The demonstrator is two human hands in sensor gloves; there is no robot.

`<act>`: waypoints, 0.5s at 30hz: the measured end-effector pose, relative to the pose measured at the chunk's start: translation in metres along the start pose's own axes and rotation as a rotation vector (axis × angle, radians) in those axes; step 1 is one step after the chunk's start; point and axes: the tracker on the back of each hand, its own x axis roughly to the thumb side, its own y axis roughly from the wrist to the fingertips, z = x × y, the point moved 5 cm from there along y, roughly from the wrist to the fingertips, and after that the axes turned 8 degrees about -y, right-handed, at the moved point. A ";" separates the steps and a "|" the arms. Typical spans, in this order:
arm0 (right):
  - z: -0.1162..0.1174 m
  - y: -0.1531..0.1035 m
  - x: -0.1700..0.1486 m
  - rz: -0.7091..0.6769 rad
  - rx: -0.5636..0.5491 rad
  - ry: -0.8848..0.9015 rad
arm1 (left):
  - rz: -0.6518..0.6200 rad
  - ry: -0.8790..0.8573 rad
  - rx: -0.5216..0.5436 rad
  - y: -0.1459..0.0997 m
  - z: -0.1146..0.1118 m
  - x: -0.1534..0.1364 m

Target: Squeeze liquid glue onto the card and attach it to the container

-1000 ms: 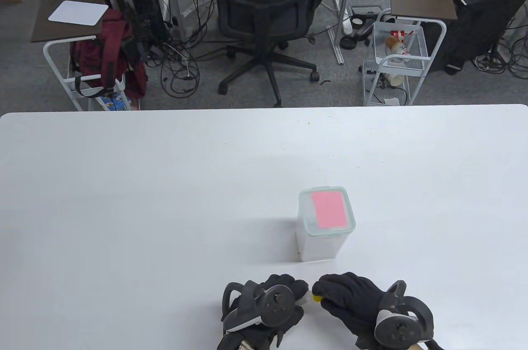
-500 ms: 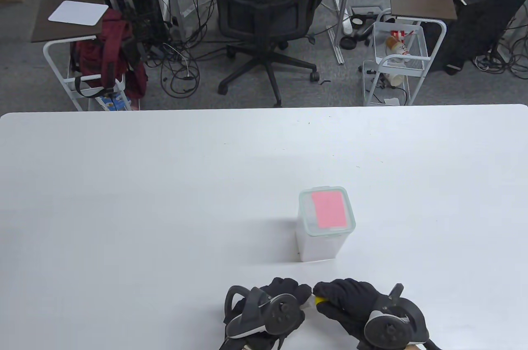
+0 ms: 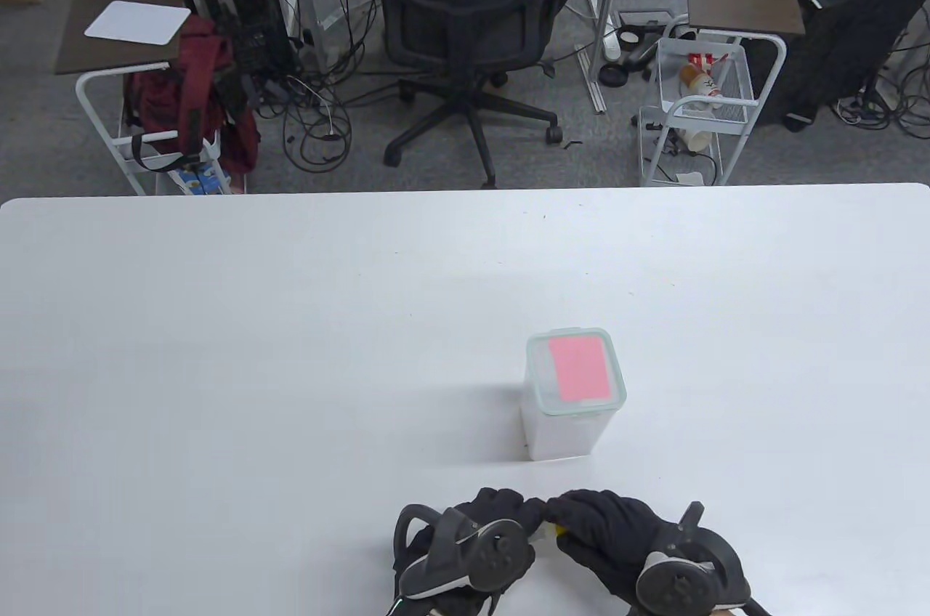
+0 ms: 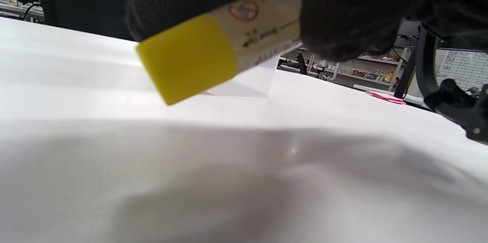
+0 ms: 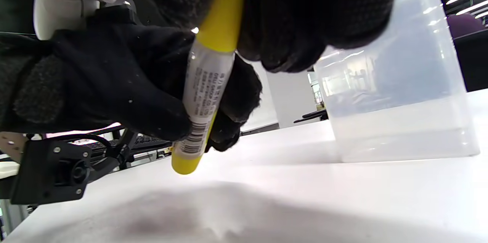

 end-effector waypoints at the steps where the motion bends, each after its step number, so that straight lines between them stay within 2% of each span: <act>1: 0.000 0.000 -0.002 0.015 -0.002 0.000 | -0.005 0.006 0.000 0.000 0.000 0.001; 6: 0.001 -0.003 -0.010 0.065 -0.002 0.014 | -0.006 0.011 -0.003 0.000 -0.001 0.003; 9: 0.000 -0.002 0.000 -0.051 -0.005 0.099 | 0.019 -0.024 0.023 0.000 0.003 -0.003; 12: 0.001 -0.002 -0.001 -0.018 0.022 0.016 | 0.010 -0.036 0.022 0.000 0.004 -0.001; 15: 0.005 -0.001 -0.005 0.023 0.026 0.027 | -0.004 0.032 0.024 -0.001 0.003 0.005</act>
